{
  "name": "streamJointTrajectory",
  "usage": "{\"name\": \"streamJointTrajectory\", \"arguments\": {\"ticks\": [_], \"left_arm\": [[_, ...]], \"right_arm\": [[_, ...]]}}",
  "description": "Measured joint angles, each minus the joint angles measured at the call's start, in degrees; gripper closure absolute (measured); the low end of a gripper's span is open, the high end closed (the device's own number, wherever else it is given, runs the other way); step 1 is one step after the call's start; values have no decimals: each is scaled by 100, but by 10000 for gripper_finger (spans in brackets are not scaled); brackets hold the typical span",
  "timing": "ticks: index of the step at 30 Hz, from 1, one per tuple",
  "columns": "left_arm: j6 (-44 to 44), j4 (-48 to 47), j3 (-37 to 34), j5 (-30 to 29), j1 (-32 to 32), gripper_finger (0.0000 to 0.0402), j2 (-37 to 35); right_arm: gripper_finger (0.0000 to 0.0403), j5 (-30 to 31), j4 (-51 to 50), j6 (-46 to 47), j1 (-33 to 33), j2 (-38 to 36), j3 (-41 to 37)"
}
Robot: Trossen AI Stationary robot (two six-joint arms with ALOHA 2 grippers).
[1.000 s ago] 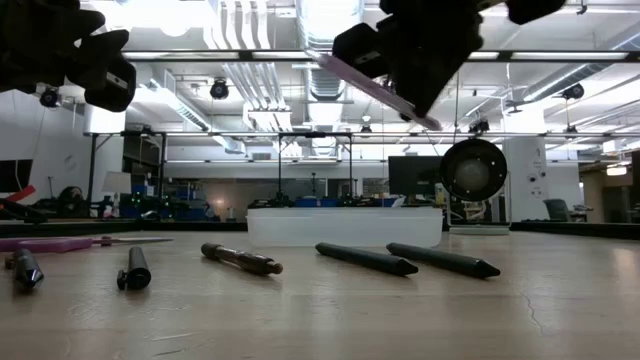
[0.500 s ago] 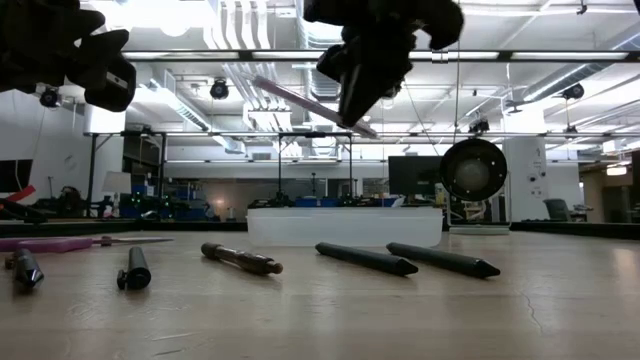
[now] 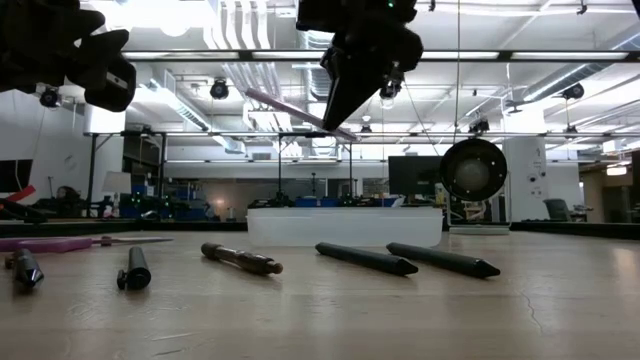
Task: Pick & place school supplies into a supply box
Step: Put the purple pen into the white and black supply box
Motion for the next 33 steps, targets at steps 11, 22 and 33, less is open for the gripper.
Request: {"name": "streamJointTrajectory", "arguments": {"ticks": [11,22,33], "left_arm": [[1,-2,-2,1,2,306,0],[0,-2,0,0,2,306,-4],[1,-2,0,2,1,306,-4]], "right_arm": [[376,33,259,127,-26,429,-145],[376,-77,373,239,-412,497,-332],[376,-148,117,-67,-651,469,-372]]}}
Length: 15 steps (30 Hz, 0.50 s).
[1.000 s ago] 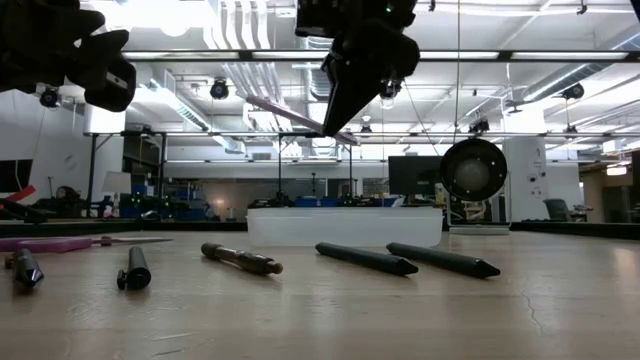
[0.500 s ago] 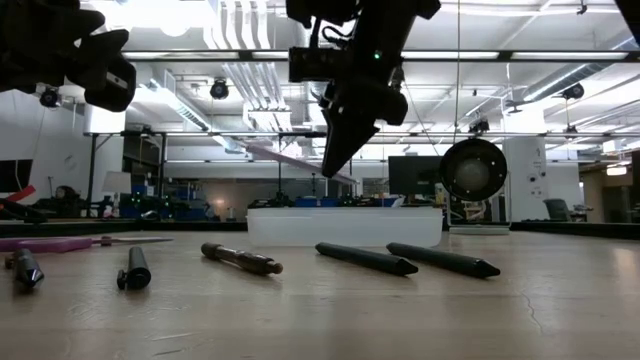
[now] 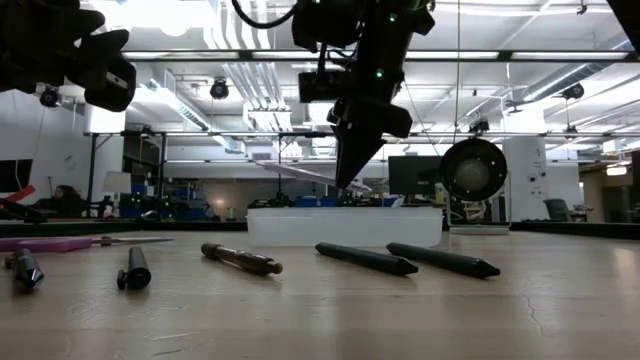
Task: Pick & place school supplies into a supply box
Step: Put the purple pen into the white and black supply box
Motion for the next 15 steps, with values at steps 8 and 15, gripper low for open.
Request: {"name": "streamJointTrajectory", "arguments": {"ticks": [8,15], "left_arm": [[-1,0,0,0,-1,306,-2],[-1,1,0,0,0,306,-2]], "right_arm": [[376,-37,-108,-26,-163,-2,-71],[376,-43,-94,-22,-219,-2,-79]]}}
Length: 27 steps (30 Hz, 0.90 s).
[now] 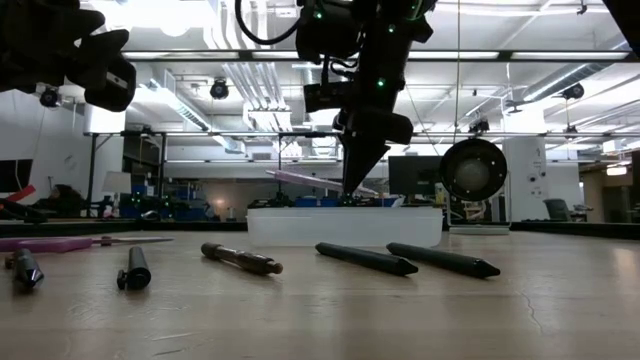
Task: Pick & place school supplies into a supply box
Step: Put the purple pen into the white and black supply box, then put the black pen into the white and black supply box
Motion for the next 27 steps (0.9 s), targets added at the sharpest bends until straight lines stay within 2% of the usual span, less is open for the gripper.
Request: {"name": "streamJointTrajectory", "arguments": {"ticks": [7,27], "left_arm": [[0,-1,0,-1,1,306,0],[0,-1,0,-1,0,306,0]], "right_arm": [[372,-147,-8,58,-11,-7,-9],[319,-140,-304,603,-102,-46,-17]]}}
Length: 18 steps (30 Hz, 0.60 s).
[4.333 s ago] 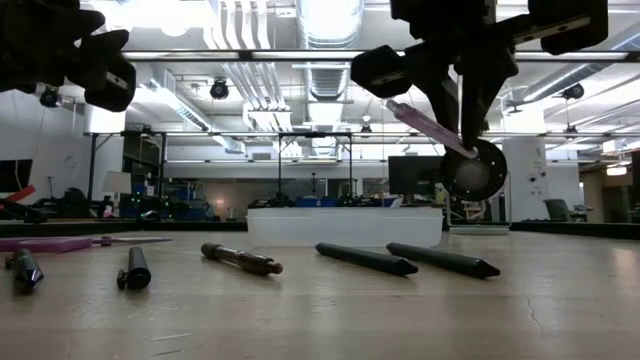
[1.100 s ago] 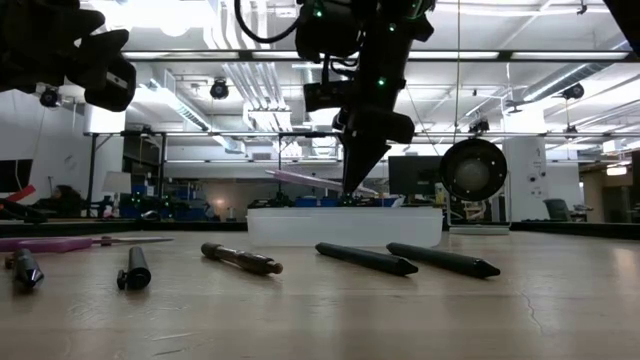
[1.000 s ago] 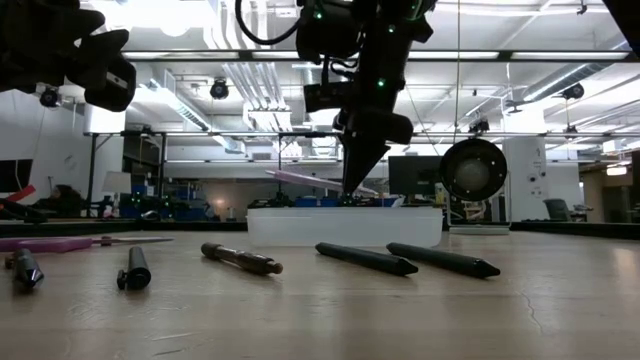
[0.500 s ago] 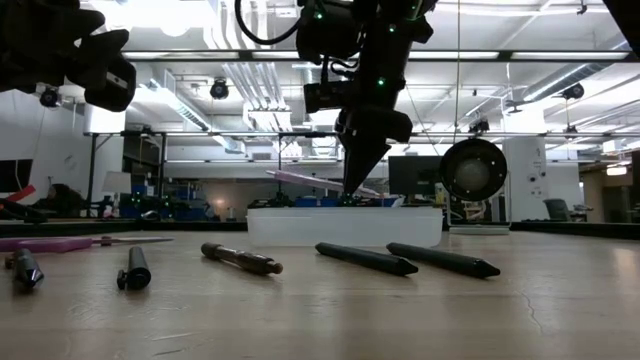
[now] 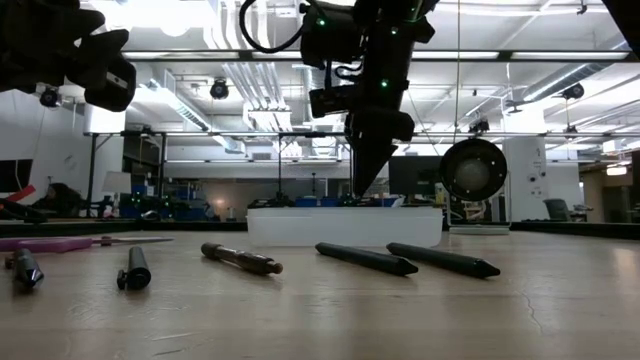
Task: Pick & place school supplies into a supply box
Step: Put the black pen into the white and black supply box
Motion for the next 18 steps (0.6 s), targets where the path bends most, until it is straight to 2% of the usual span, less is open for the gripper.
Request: {"name": "streamJointTrajectory", "arguments": {"ticks": [8,18], "left_arm": [[1,0,-1,1,-1,306,-1],[0,1,0,-1,1,306,-2]], "right_arm": [[308,0,-42,62,-58,-224,0],[322,0,-23,435,-57,-437,0]]}}
